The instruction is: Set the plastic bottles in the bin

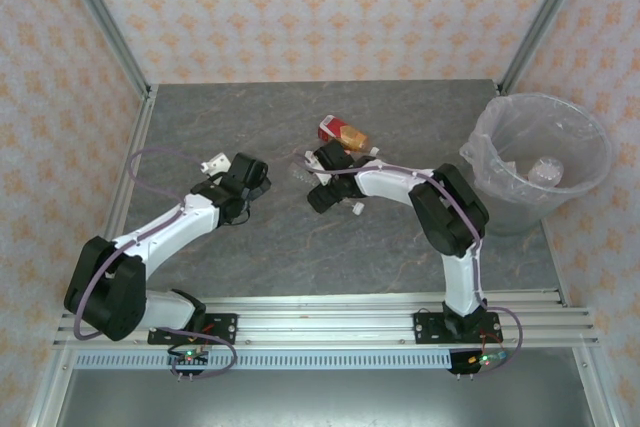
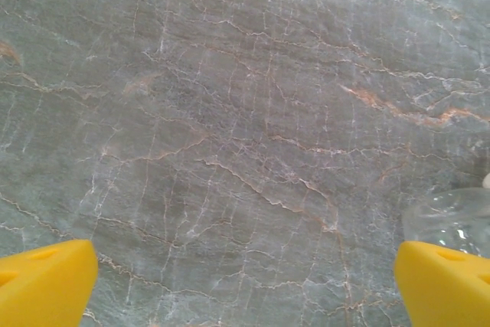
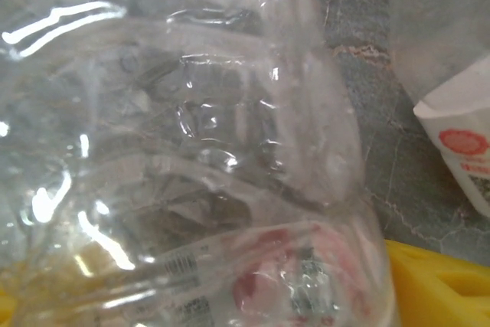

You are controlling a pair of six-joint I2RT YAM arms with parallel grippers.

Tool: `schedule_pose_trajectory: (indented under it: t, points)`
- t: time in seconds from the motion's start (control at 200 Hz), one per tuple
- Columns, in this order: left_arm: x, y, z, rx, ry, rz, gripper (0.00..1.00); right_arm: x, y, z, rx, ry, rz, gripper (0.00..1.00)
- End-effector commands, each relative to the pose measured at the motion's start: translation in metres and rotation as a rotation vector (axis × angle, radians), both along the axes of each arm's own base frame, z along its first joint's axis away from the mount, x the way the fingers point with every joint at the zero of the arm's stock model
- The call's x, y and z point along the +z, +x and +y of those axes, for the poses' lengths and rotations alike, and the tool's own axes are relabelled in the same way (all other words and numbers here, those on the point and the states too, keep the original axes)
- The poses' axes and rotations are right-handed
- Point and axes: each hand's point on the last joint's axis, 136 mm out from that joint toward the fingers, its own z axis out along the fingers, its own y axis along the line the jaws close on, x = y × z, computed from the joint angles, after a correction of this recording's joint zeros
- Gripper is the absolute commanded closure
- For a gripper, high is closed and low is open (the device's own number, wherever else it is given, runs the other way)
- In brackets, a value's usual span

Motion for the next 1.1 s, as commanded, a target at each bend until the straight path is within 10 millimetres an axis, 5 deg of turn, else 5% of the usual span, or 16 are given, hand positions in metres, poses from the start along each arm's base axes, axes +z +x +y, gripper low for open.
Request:
schedule_pose_trajectory:
  t: [0.0, 0.455, 1.096]
  points:
    - [-0.004, -0.008, 0.009, 0.025, 0.008, 0.011, 0.0, -0.006, 0.001, 0.001, 0.028, -0.07, 0.0, 0.21]
    - [-0.005, -0.004, 0.006, 0.025, -0.009, 0.013, 0.0, 0.003, -0.005, 0.006, 0.04, -0.063, -0.02, 0.32]
    - [-0.008, -0.001, 0.0, 0.011, -0.033, 0.021, 0.0, 0.017, -0.022, -0.017, 0.017, -0.052, -0.075, 0.45]
